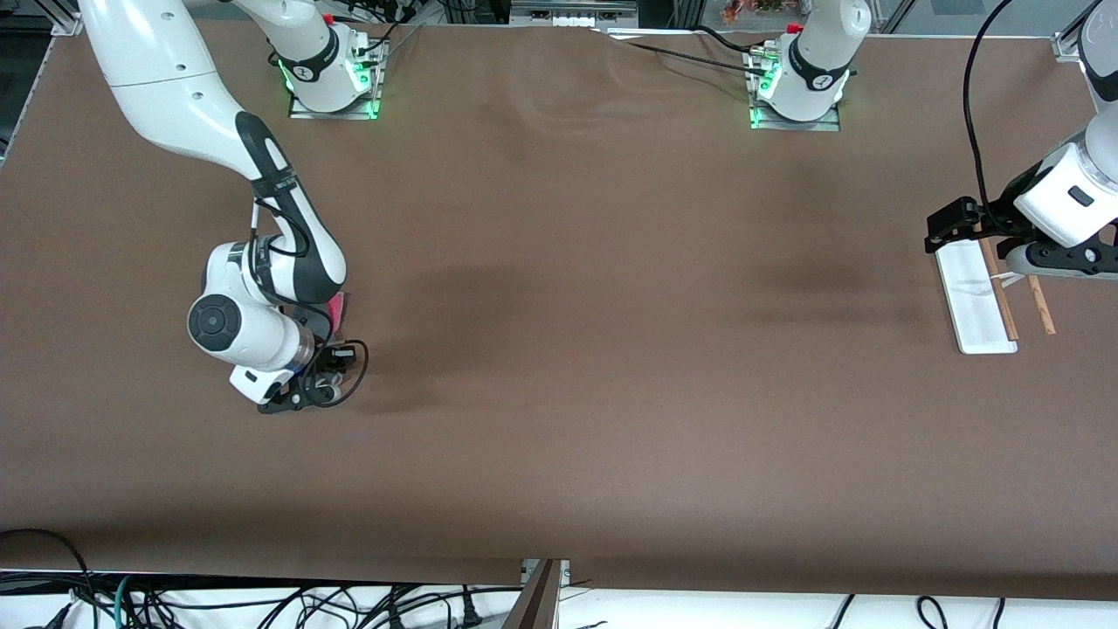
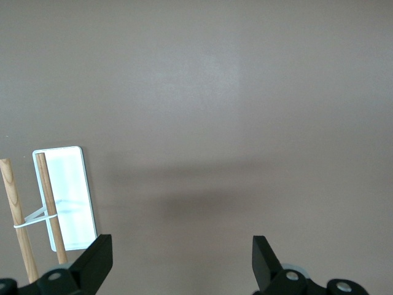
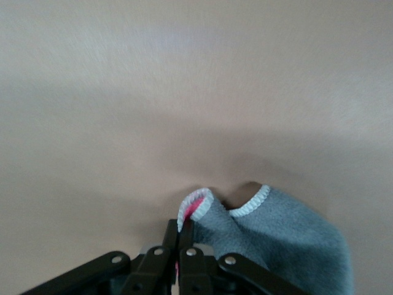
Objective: Pass towel and hang on rack
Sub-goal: 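Lift the towel with the right gripper toward the table middle, then carry the towel toward the left gripper while the left gripper approaches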
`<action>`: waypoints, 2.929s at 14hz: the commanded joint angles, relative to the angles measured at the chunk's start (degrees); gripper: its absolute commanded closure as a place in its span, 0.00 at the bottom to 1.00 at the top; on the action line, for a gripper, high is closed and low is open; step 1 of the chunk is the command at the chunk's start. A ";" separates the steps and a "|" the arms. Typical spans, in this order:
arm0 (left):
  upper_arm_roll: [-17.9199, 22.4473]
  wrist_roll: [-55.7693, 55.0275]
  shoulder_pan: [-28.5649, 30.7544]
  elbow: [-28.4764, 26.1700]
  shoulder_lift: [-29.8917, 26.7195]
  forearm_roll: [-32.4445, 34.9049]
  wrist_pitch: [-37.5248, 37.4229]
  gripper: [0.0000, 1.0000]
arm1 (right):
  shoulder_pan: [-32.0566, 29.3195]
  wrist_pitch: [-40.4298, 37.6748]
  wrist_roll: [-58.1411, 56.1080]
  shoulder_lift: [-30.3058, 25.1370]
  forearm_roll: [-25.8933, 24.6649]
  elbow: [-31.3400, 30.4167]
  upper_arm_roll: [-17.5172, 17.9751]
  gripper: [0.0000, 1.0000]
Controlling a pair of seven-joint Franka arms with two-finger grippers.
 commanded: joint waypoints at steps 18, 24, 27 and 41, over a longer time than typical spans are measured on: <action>-0.25 2.05 0.39 1.48 1.39 -4.81 -1.08 0.00 | 5.70 -35.25 10.22 -8.74 0.20 30.47 0.21 1.00; -0.25 22.76 0.48 1.40 2.62 -15.41 -3.09 0.00 | 14.23 -31.75 29.22 -8.48 0.02 34.07 0.03 1.00; -0.34 35.34 0.30 0.61 5.69 -24.55 -3.46 0.00 | 17.74 -29.54 33.53 -8.57 0.02 34.07 0.03 1.00; -18.79 59.53 -1.28 -7.73 12.29 -41.98 16.56 0.00 | 35.85 -11.61 65.44 -4.96 -4.11 34.07 -0.23 1.00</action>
